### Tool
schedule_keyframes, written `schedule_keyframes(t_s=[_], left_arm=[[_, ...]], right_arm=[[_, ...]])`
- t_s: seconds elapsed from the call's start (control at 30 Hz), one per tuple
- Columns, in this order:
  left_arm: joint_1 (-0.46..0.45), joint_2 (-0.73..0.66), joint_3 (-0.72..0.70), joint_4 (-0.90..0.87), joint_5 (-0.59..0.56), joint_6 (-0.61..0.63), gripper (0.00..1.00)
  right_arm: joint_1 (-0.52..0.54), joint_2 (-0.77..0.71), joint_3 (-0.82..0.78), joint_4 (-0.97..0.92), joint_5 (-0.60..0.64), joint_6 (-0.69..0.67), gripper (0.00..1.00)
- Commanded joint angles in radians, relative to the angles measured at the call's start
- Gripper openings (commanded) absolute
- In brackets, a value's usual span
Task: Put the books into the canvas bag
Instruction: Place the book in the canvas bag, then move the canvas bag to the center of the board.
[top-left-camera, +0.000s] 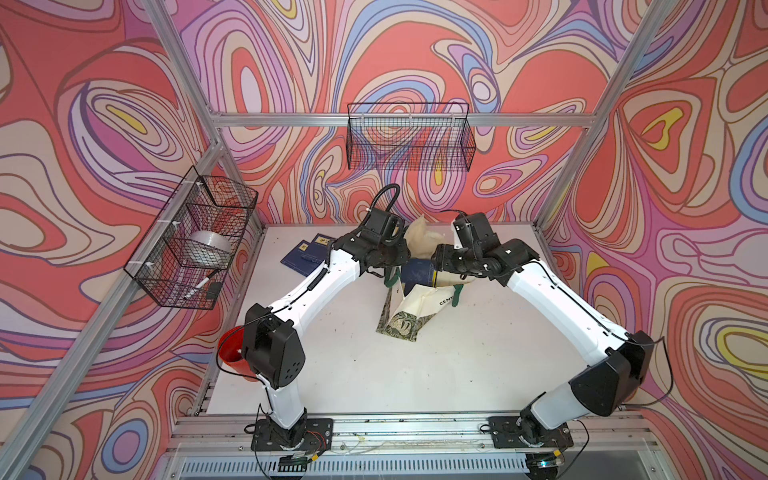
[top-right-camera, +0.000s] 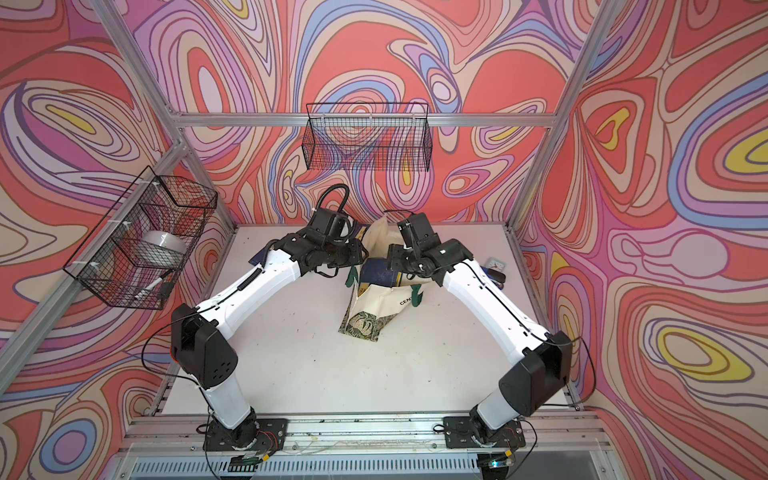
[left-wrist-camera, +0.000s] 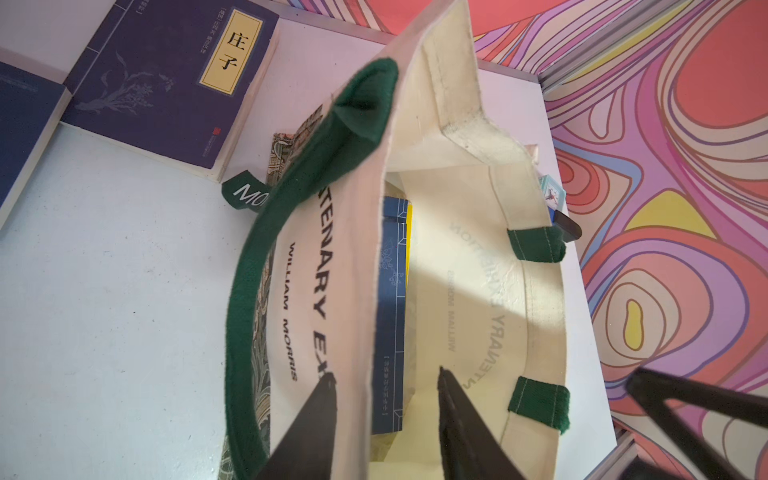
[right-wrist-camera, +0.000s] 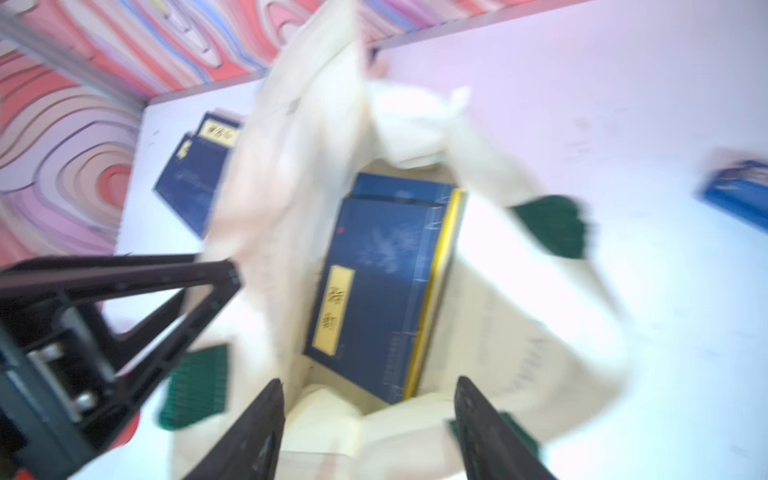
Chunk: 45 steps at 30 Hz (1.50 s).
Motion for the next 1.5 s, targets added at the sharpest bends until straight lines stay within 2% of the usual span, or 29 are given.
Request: schedule_keyframes(t_s=[0.0,0.13,0.27,0.4,0.43,0.47,0.5,0.53,0.57,0.6,0.7,1.03,1.07,1.1,1.17,1.23,1.37,1.47], left_arm=[[0.003,-0.026,-0.002,-0.045,-0.015,0.027,0.45],[0.003,-0.007,-0.004,-0.073,-0.017,0.045,0.46],[0.003,0.015,-0.008,-0.076,-0.009,0.046,0.44],[0.002,0.04,-0.002,-0.074,0.014,0.046,0.35],[0.001,0.044,-0.001,-0.072,0.024,0.047,0.29],[0.001,0.047,0.0,-0.073,0.03,0.048,0.25],[0.001,0.051,0.0,-0.07,0.04,0.048,0.2],[0.0,0.052,-0.001,-0.065,0.052,0.051,0.16],[-0.005,0.052,0.0,-0.057,0.064,0.053,0.11],[-0.014,0.052,0.0,-0.047,0.076,0.057,0.07],[-0.048,0.063,0.02,-0.021,0.102,0.063,0.0],[-0.141,0.251,0.254,0.005,0.151,0.065,0.0],[-0.142,0.273,0.282,-0.001,0.152,0.064,0.0],[-0.143,0.289,0.305,-0.012,0.15,0.06,0.01],[-0.143,0.303,0.332,-0.03,0.14,0.066,0.12],[-0.143,0.291,0.33,-0.032,0.127,0.079,0.27],[-0.141,0.234,0.303,-0.036,0.104,0.123,0.54],[-0.136,0.183,0.272,-0.022,0.109,0.144,0.6]], right_arm=[[-0.084,-0.033,-0.062,-0.105,0.105,-0.03,0.69],[-0.182,-0.061,-0.162,-0.08,0.048,-0.035,0.69],[-0.199,-0.036,-0.221,-0.011,-0.066,-0.018,0.69],[-0.201,0.056,-0.222,0.015,-0.034,-0.03,0.67],[-0.203,0.083,-0.215,0.02,-0.028,-0.047,0.63],[-0.209,0.104,-0.207,0.025,-0.029,-0.058,0.52],[-0.219,0.121,-0.198,0.034,-0.042,-0.061,0.31],[-0.228,0.127,-0.194,0.049,-0.063,-0.063,0.14],[-0.241,0.124,-0.191,0.069,-0.086,-0.06,0.01],[-0.254,0.116,-0.193,0.088,-0.097,-0.059,0.0],[-0.304,0.088,-0.179,0.091,-0.101,-0.066,0.0],[-0.474,-0.025,-0.153,-0.011,-0.037,-0.154,0.0],[-0.48,-0.029,-0.153,-0.013,-0.033,-0.16,0.02],[-0.482,-0.031,-0.148,-0.019,-0.028,-0.165,0.12],[-0.482,-0.032,-0.131,-0.032,-0.037,-0.166,0.34],[-0.482,-0.044,-0.115,-0.035,-0.059,-0.166,0.47],[-0.481,-0.072,-0.067,-0.045,-0.085,-0.16,0.51],[-0.48,-0.089,-0.025,-0.064,-0.11,-0.152,0.51]])
